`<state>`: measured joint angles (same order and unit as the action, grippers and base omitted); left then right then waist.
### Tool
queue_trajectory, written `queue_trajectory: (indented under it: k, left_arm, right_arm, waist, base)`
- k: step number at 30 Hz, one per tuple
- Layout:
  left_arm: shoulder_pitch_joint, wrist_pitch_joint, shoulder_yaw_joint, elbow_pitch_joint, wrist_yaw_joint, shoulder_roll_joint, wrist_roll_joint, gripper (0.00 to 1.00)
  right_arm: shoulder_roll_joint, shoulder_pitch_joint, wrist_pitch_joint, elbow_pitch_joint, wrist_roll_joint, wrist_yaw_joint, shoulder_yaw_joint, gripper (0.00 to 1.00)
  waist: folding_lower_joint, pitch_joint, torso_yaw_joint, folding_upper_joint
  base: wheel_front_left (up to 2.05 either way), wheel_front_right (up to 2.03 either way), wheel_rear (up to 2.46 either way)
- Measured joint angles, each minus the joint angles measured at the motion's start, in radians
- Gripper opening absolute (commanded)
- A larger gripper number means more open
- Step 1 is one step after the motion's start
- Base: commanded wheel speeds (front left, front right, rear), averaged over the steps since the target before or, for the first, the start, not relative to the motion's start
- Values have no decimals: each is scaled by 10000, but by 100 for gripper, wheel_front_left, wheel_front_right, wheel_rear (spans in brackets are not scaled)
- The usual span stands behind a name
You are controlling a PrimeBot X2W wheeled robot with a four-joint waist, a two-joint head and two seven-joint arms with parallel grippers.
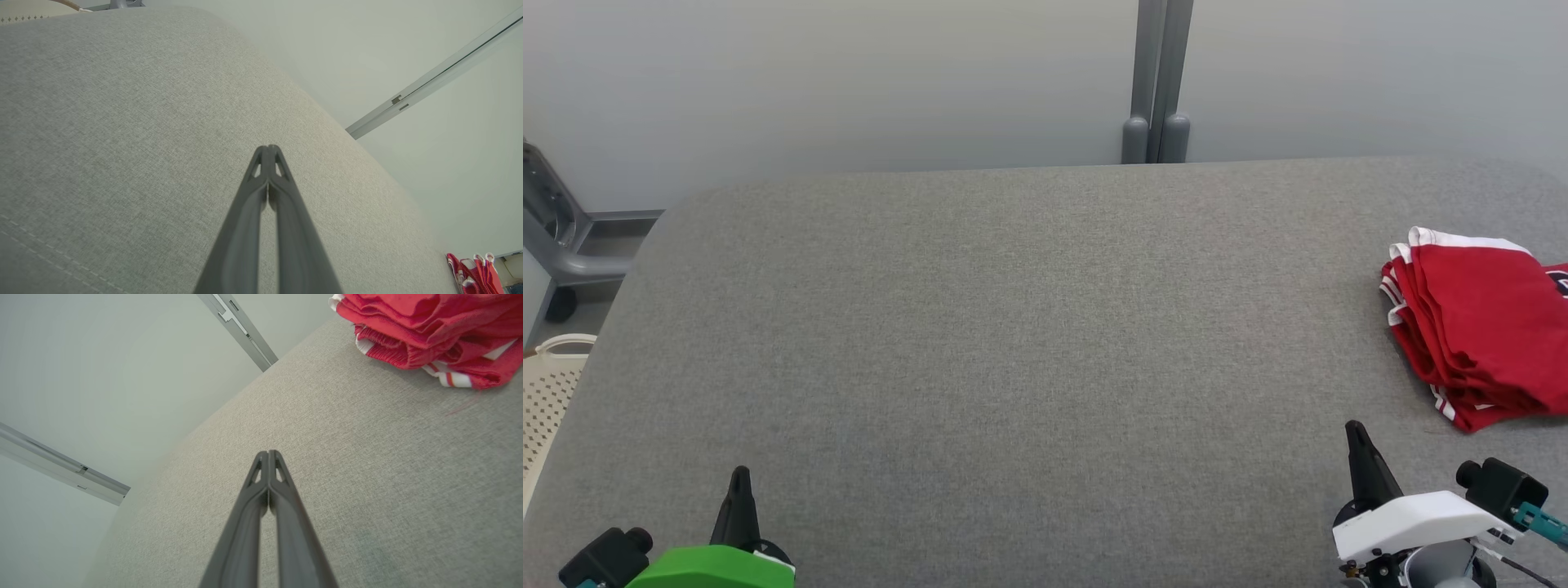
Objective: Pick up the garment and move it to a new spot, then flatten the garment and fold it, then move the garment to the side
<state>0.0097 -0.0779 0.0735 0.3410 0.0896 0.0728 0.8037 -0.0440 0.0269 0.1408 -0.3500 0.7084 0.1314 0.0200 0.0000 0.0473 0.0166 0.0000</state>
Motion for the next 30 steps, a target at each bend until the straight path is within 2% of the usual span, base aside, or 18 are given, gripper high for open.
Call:
queue_trajectory:
  k: [30]
  left_arm:
    - [-694, 1210, 382, -113, 161, -105, 3262, 0]
  right_arm:
    - [-12, 147, -648, 627, 3791, -8, 190, 0]
  waist:
    - [0, -161, -55, 0]
  base:
    - [0, 0, 0]
